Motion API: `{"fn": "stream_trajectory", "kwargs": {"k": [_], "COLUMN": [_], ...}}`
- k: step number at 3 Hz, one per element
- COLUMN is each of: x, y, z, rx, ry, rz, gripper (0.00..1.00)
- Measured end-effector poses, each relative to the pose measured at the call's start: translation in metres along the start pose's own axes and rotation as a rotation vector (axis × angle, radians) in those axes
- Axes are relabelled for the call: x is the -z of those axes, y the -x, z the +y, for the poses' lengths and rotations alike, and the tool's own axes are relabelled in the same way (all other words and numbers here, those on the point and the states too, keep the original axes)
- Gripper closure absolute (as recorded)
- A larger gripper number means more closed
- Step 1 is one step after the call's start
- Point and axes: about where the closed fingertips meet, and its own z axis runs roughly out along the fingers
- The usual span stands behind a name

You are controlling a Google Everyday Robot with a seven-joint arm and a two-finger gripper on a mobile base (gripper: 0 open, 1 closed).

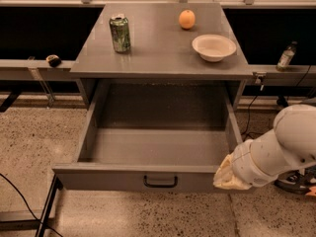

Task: Close top drawer

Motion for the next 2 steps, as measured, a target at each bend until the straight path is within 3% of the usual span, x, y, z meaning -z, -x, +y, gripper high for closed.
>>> {"fn": "stream_trajectory", "kwargs": {"k": [1,2], "x": [-0.0148,-0.0149], "y": [-0.0036,-0.0036], "z": [0.0043,0.0042], "rx": [0.003,0.003], "ry": [-0.003,-0.004], "rz": [-0.002,-0.003], "gripper": [1.00,1.00]}}
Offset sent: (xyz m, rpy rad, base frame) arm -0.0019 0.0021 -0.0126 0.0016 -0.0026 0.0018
